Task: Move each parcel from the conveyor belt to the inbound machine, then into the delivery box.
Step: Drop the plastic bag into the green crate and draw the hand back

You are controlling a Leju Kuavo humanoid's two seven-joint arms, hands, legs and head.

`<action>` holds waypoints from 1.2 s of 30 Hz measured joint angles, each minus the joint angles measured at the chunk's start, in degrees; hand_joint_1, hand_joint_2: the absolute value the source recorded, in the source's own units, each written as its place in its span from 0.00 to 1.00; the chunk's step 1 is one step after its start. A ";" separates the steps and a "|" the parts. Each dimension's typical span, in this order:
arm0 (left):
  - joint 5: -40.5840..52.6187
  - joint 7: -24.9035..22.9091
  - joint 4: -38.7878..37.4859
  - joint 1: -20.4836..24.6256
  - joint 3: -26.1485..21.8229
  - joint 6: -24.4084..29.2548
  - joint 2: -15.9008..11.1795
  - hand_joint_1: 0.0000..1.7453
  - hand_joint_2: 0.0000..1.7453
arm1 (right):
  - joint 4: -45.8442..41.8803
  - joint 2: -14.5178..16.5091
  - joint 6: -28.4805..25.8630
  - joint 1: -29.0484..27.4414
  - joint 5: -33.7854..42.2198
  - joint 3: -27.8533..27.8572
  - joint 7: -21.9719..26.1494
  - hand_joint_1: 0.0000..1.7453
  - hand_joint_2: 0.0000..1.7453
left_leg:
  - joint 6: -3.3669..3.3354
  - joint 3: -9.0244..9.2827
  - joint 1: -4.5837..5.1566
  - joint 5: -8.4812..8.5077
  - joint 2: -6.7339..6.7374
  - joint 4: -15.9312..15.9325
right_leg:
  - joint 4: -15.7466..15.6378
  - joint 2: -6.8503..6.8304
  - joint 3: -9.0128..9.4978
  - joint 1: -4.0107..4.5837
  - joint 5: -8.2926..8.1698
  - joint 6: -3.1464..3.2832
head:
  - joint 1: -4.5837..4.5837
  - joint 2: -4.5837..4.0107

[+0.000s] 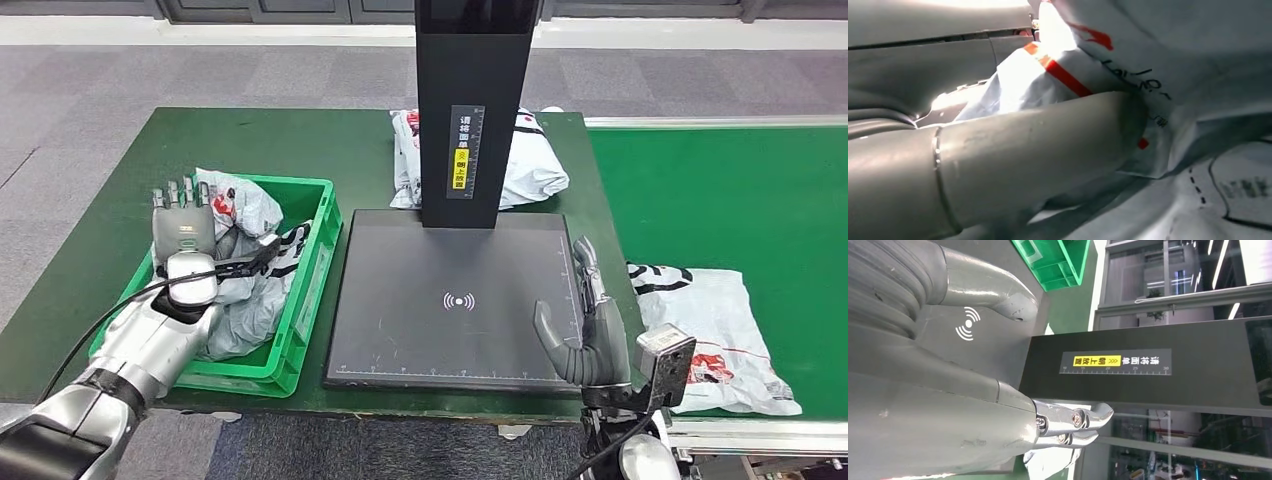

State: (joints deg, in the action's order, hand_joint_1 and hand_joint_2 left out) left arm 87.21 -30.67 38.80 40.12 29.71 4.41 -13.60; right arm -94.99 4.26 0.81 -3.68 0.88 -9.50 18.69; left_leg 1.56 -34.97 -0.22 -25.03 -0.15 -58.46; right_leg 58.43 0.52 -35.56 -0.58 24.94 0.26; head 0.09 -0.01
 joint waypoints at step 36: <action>-0.02 4.79 7.19 0.76 -3.73 5.48 0.39 0.00 0.00 | -1.18 0.00 -1.56 -2.17 -0.85 0.42 -0.86 0.00 1.00 | 0.02 0.01 0.00 0.02 0.10 -0.03 | -0.01 0.06 -0.05 -0.01 -0.11 0.09 | 0.00 0.00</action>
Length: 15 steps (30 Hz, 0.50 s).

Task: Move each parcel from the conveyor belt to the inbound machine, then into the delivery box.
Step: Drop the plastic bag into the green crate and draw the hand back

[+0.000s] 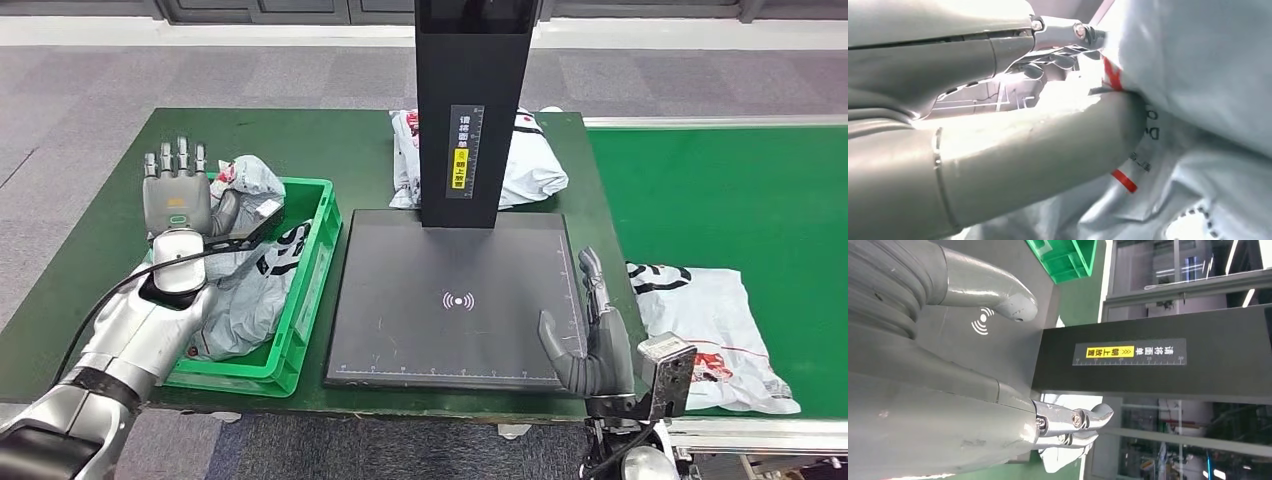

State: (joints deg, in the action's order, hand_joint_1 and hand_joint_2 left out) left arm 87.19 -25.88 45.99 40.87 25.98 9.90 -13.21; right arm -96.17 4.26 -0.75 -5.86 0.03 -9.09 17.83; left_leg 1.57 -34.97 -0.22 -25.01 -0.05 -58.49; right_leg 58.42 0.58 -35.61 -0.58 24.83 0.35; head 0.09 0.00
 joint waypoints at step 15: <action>-0.80 17.46 -12.71 1.52 1.55 -13.89 0.68 0.00 0.00 | 0.04 -0.07 4.84 2.16 -0.52 0.85 -0.17 0.00 1.00 | 0.04 -0.04 -0.03 -0.04 -0.05 0.03 | 0.01 -0.04 0.00 0.04 0.06 0.03 | 0.02 0.00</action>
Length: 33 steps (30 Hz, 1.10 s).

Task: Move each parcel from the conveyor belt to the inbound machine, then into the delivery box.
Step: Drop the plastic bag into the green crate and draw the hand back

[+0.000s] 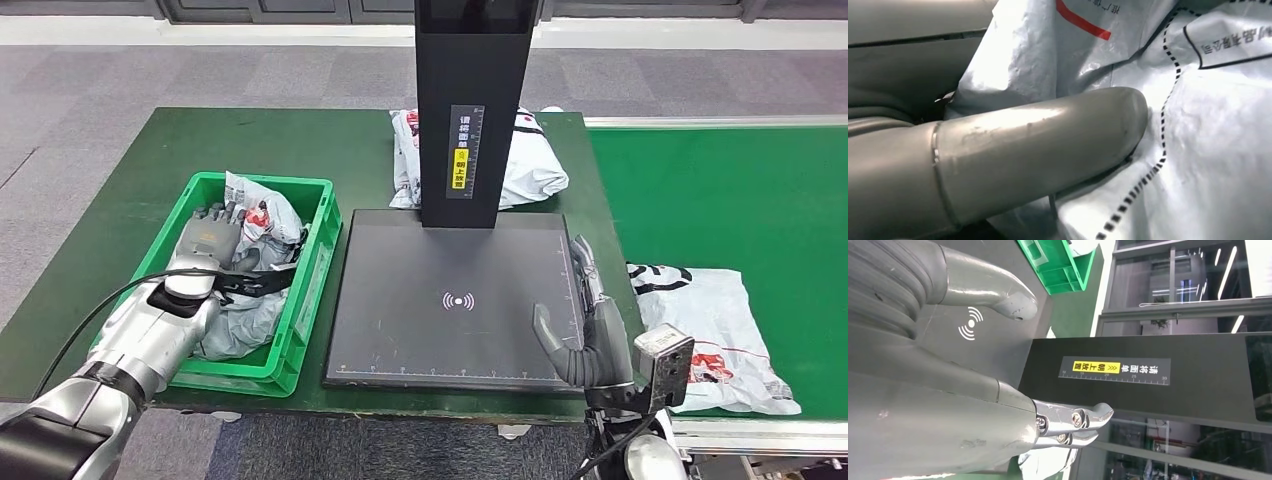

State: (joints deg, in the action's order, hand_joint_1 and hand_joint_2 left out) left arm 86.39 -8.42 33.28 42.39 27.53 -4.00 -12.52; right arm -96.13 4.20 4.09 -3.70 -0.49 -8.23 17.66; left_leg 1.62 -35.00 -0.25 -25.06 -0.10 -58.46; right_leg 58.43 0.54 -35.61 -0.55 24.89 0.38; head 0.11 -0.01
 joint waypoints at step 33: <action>-76.67 19.96 1.42 4.96 -31.08 -8.31 -0.05 0.00 0.00 | 5.05 -1.69 -1.13 1.16 0.54 0.10 -1.15 0.00 1.00 | 0.13 0.00 -0.12 0.08 -0.03 -0.01 | 0.01 -0.04 -0.02 0.11 -0.02 0.08 | 0.00 -0.01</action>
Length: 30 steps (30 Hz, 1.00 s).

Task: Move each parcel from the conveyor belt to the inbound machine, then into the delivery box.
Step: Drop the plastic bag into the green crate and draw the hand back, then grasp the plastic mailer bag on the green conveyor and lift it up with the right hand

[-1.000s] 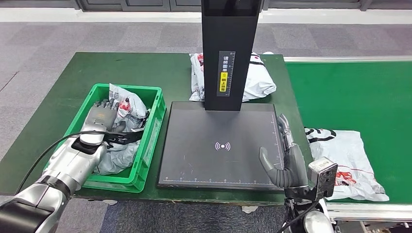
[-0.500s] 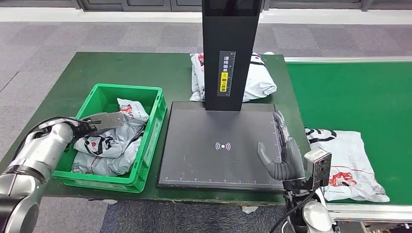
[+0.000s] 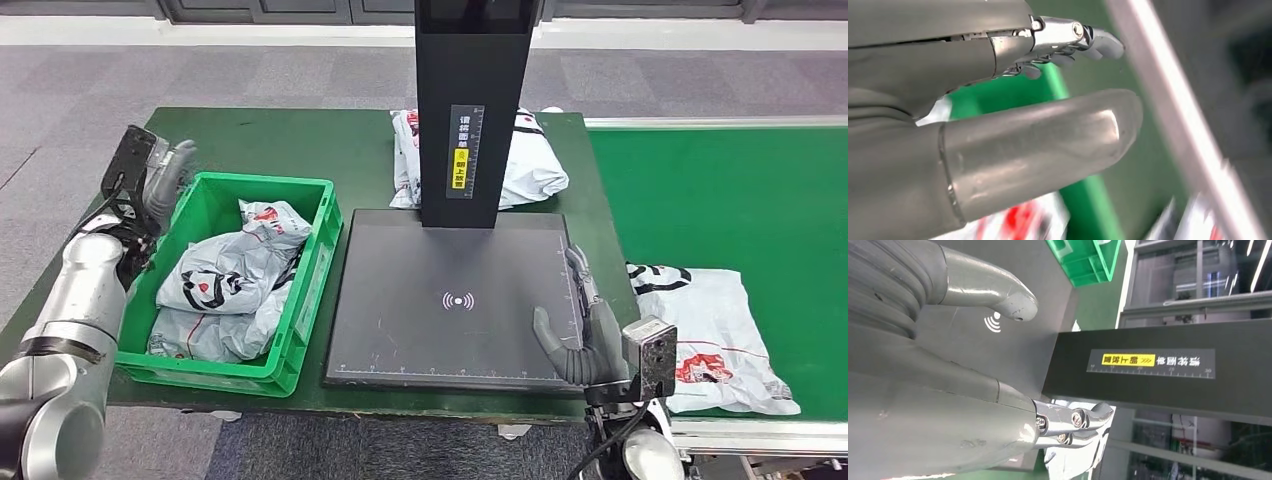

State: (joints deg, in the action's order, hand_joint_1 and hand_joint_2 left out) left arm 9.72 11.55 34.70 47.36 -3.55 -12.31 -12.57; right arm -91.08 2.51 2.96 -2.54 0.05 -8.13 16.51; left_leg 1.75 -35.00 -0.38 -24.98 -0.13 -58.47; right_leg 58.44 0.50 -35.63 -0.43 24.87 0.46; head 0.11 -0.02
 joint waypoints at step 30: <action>6.40 10.59 33.11 -15.12 0.38 31.84 4.77 0.00 0.00 | -0.28 -0.15 -5.04 1.58 -1.95 3.23 -1.94 0.00 1.00 | -0.05 -0.04 0.01 -0.06 -0.01 0.00 | -0.01 0.00 -0.01 -0.02 0.06 0.01 | 0.00 0.00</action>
State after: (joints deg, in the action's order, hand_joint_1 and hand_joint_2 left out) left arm 16.12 22.14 67.81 32.24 -3.16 19.53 -7.80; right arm -91.36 2.36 -2.08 -0.96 -1.90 -4.90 14.57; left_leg 1.70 -35.04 -0.37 -25.04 -0.14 -58.47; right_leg 58.43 0.50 -35.64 -0.46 24.93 0.47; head 0.11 -0.02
